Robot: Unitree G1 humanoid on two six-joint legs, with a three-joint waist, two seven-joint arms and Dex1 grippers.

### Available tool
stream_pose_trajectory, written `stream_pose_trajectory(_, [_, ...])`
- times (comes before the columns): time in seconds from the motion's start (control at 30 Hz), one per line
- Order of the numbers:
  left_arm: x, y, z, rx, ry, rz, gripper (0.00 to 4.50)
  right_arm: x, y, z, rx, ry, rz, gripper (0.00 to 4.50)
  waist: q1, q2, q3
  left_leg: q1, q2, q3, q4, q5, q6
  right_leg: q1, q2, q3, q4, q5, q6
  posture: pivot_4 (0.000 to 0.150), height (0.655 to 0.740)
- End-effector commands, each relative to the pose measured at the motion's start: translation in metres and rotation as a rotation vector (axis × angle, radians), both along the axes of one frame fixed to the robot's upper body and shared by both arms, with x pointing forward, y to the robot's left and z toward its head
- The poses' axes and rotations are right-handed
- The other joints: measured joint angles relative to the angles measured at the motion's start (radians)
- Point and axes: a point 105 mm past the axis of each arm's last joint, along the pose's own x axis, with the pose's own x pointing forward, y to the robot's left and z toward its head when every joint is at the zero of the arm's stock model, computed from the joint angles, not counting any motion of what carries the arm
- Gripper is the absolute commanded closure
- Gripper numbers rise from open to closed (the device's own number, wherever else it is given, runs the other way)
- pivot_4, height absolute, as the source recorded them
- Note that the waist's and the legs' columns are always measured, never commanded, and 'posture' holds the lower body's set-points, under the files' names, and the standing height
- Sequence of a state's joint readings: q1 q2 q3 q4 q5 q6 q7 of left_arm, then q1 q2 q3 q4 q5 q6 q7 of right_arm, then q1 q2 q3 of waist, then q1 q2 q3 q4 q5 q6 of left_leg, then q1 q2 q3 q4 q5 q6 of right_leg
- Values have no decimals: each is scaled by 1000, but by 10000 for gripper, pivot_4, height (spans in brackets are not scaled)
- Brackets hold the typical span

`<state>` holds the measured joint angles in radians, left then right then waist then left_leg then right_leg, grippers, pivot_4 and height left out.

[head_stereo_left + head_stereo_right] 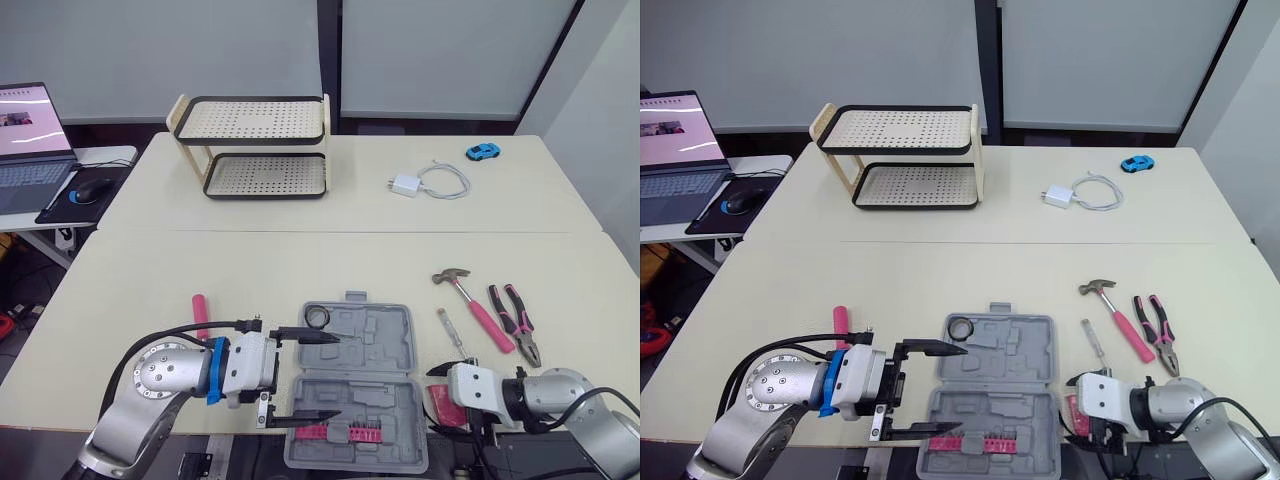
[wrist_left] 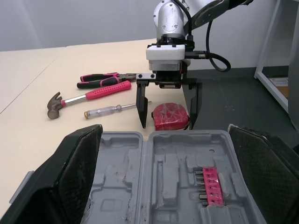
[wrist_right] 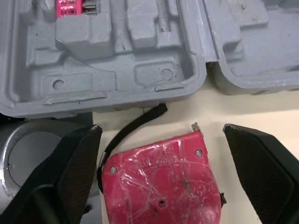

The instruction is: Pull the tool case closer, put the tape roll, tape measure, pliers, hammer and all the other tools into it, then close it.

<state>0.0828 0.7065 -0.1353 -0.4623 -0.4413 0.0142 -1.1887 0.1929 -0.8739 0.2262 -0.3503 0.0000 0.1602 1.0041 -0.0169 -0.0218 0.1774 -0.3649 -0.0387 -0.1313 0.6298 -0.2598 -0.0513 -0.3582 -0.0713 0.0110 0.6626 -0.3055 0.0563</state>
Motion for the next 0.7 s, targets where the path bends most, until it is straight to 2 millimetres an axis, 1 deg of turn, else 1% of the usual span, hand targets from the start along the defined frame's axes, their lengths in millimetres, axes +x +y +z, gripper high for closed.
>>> stream_pose_trajectory(0.03, [-4,-4,5,-14,-21,-20,0,6,0,13,3,-48,15,419,0,0,0,0,0,0,0,0,0,0,0,0,0,0,0,1500,7400])
stream_pose_trajectory(0.13, [-4,-4,5,-14,-21,-19,0,5,0,17,15,-47,38,419,0,0,0,0,0,0,0,0,0,0,0,0,0,0,0,1500,7400])
stream_pose_trajectory(0.27, [-4,-3,5,-14,-20,-18,0,-4,-2,25,34,-11,88,419,1,0,0,0,0,0,0,0,0,0,0,0,0,0,0,1500,7400])
stream_pose_trajectory(0.37, [-4,-3,5,-15,-19,-17,0,-11,-8,29,46,5,120,419,2,0,0,0,0,0,0,0,0,0,0,0,0,0,0,1500,7400])
stream_pose_trajectory(0.47, [-5,-3,5,-15,-17,-18,0,-13,-17,30,33,-12,157,419,2,0,0,0,0,0,0,0,0,0,0,0,0,0,0,1500,7400])
stream_pose_trajectory(0.57, [-5,-3,5,-16,-16,-18,0,-8,-24,33,12,-50,180,419,2,0,0,0,0,1,0,0,0,0,0,0,0,0,0,1500,7400])
stream_pose_trajectory(0.7, [-5,-5,4,-19,-16,-17,0,1,-22,36,19,-93,194,419,0,0,0,0,0,1,0,0,0,0,0,0,0,0,0,1500,7400])
